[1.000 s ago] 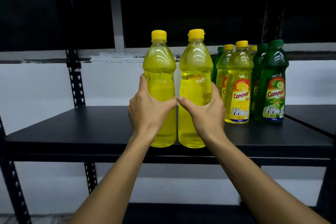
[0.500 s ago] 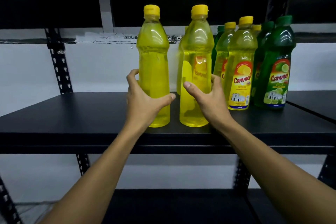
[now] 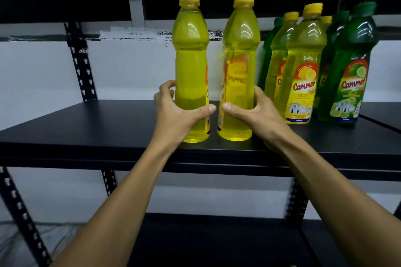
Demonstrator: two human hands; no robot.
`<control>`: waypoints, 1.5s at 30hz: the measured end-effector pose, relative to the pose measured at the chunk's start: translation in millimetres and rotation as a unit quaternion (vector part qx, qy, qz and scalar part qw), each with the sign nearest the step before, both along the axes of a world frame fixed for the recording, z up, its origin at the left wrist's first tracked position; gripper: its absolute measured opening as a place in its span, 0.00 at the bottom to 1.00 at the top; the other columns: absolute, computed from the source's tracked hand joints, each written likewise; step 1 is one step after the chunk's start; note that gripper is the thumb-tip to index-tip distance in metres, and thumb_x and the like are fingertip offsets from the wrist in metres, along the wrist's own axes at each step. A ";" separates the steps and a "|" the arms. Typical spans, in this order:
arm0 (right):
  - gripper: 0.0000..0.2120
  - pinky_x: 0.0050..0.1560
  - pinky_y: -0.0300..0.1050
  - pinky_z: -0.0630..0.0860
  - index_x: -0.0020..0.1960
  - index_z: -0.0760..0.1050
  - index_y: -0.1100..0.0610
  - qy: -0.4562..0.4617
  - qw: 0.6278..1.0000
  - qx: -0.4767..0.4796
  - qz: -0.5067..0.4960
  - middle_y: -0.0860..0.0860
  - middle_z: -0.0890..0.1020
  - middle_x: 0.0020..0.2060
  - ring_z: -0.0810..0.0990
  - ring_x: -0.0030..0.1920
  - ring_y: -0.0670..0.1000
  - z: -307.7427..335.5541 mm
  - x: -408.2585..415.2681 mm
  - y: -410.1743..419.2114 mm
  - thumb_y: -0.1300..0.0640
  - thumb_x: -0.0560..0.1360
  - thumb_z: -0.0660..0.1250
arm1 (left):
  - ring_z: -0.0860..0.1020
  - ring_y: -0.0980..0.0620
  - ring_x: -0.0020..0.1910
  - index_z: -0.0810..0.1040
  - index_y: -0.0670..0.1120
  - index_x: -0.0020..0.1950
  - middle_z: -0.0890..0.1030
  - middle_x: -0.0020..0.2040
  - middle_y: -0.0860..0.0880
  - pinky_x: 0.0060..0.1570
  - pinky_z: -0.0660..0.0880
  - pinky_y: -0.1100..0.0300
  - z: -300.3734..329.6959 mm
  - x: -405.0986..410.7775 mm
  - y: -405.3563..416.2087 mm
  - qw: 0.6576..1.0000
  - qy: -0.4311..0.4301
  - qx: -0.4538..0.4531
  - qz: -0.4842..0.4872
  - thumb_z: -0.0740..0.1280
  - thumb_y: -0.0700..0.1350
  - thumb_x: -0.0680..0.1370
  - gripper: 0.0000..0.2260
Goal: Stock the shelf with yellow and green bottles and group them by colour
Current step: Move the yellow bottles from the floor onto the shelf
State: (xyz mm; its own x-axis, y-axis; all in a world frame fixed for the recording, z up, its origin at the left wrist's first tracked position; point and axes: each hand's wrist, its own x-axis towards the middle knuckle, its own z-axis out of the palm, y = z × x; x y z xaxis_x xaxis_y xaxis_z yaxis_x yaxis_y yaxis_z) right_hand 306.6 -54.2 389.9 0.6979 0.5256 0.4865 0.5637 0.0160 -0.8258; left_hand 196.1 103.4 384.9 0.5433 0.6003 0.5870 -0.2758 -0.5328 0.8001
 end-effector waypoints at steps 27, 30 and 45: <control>0.16 0.50 0.40 0.78 0.61 0.73 0.50 0.101 0.992 0.063 -0.030 0.44 0.81 0.51 0.81 0.50 0.42 -5.8 3.1 -3.7 0.53 0.75 0.72 | 0.82 0.50 0.52 0.75 0.47 0.67 0.82 0.57 0.49 0.54 0.80 0.49 -4.3 3.2 9.7 0.990 -0.022 -0.117 0.070 0.64 0.39 0.81 0.15; 0.30 0.51 0.40 0.75 0.63 0.66 0.47 0.072 0.997 -0.001 -0.028 0.40 0.79 0.48 0.79 0.47 0.40 -4.9 1.8 -2.5 0.48 0.67 0.78 | 0.82 0.53 0.51 0.74 0.54 0.58 0.82 0.54 0.52 0.55 0.78 0.52 -1.6 0.6 9.0 0.993 0.023 -0.111 -0.031 0.65 0.42 0.81 0.09; 0.23 0.55 0.50 0.74 0.59 0.64 0.56 0.110 0.981 -0.044 -0.152 0.54 0.77 0.56 0.76 0.54 0.54 -2.5 33.1 10.9 0.59 0.73 0.74 | 0.77 0.51 0.53 0.67 0.50 0.68 0.77 0.56 0.52 0.52 0.73 0.57 -2.3 -0.7 2.2 0.994 0.111 -0.017 0.002 0.70 0.43 0.77 0.22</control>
